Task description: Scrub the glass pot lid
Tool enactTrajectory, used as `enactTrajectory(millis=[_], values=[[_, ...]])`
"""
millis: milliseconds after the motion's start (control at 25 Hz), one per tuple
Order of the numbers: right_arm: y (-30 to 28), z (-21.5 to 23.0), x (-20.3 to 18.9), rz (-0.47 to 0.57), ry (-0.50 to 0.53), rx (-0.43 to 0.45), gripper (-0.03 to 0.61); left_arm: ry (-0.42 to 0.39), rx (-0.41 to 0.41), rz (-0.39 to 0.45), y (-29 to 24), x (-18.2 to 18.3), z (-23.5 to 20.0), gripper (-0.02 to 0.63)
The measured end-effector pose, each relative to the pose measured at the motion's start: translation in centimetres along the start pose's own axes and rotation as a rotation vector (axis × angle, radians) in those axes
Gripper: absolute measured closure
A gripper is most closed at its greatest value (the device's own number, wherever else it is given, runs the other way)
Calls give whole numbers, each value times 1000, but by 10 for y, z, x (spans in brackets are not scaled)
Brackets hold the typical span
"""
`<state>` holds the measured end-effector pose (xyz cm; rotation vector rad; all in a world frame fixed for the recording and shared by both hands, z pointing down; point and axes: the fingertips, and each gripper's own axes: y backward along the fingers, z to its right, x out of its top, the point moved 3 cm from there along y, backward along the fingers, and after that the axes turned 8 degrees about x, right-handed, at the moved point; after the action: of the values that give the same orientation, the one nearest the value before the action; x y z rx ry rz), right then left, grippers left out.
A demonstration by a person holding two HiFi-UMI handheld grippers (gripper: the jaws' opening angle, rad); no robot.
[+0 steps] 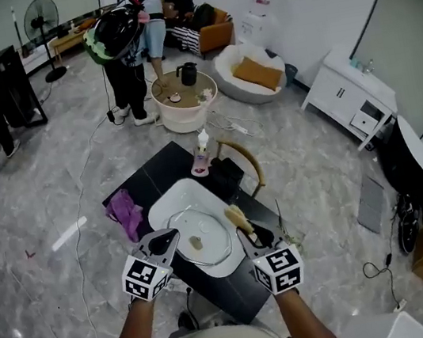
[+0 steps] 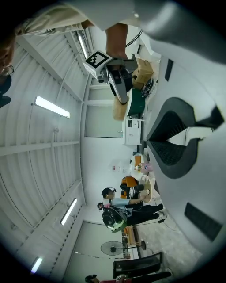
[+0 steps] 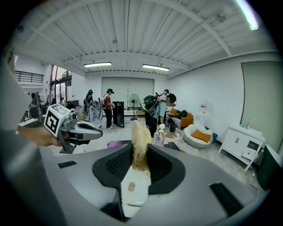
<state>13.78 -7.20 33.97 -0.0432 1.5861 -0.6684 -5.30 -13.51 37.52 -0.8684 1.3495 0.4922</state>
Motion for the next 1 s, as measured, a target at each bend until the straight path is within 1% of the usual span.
enactTrajectory(millis=[120,240,320,440,600,840,1000], values=[[-21,14,-4,-21,1,69,471,-12,37,-54,-10,-12,1,600],[-41,25,-14,-58,0,127,471,13,90,-106,-20,-31,-1,600],[-55,32,-23,-87,-2,160,471,30,121,-138,-26,-46,-1,600],[-83,39,-45,-140,-8,209,471,21,155,-192,-41,-74,-4,600],[-126,40,-93,-250,-19,271,471,0,192,-278,-61,-125,-9,600],[-179,33,-177,-395,-37,326,469,-5,191,-401,-88,-199,-8,598],[-203,21,-224,-477,-33,369,469,-9,194,-440,-99,-231,-8,598]])
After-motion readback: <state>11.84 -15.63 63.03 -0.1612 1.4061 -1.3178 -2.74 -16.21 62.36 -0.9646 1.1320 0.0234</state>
